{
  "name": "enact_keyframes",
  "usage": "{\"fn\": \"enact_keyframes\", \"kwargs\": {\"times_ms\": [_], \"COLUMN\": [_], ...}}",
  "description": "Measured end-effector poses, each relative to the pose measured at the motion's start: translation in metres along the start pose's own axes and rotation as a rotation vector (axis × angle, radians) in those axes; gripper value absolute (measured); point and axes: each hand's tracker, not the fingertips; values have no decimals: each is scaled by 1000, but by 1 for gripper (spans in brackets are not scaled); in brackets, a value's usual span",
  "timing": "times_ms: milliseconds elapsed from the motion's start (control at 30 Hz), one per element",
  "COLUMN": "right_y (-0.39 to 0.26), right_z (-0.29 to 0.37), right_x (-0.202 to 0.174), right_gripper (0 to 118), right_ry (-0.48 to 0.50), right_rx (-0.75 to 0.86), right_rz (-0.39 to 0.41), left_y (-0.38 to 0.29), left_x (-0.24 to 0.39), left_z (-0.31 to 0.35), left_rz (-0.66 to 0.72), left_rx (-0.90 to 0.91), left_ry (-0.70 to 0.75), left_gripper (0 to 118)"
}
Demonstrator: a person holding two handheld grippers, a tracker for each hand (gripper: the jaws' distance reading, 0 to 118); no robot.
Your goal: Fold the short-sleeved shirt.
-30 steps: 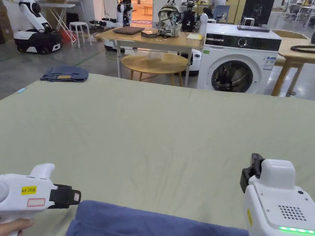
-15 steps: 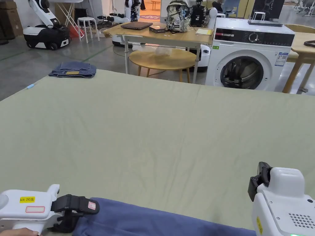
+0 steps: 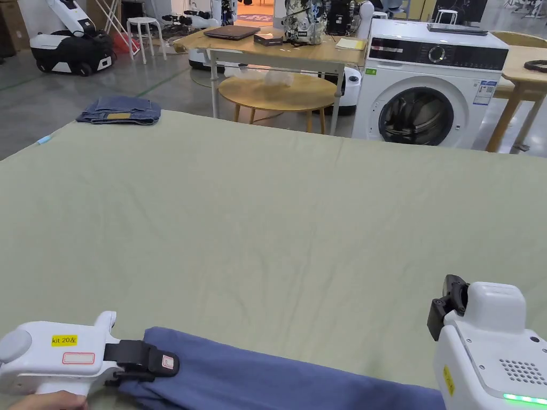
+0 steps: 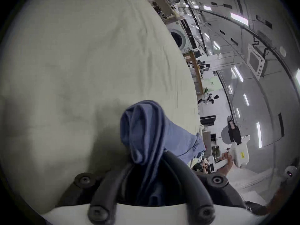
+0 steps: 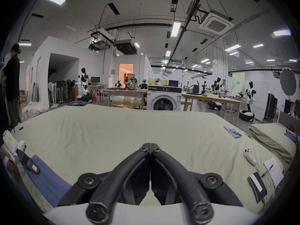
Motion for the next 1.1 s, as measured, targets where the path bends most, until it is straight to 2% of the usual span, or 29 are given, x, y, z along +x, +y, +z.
{"fn": "enact_keyframes", "kwargs": {"times_ms": [167, 200, 233, 367, 533, 633, 900, 1100], "right_y": [2, 3, 3, 4, 3, 3, 2, -1], "right_z": [-1, -1, -1, -2, -4, -5, -3, -1], "right_x": [2, 2, 3, 4, 4, 3, 5, 9], "right_gripper": [0, 0, 0, 0, 0, 0, 0, 0], "right_ry": [-1, -2, -2, 0, 6, 11, 11, 1], "right_rx": [2, 2, 2, 1, 0, -1, -2, -12], "right_rz": [-2, -2, -1, -2, 2, 1, 2, -4], "left_y": [7, 24, 29, 29, 34, 22, 4, -1], "left_x": [34, 9, 11, 47, 54, 73, 118, 147], "left_z": [24, 31, 39, 80, 102, 98, 55, -16], "left_rz": [-71, -75, -84, -105, -118, -117, -95, -114], "left_rx": [37, 44, 55, 106, 116, 117, 52, -20], "left_ry": [10, 21, 34, 150, 298, 266, -5, 22], "left_gripper": [3, 3, 3, 3, 3, 3, 3, 3]}}
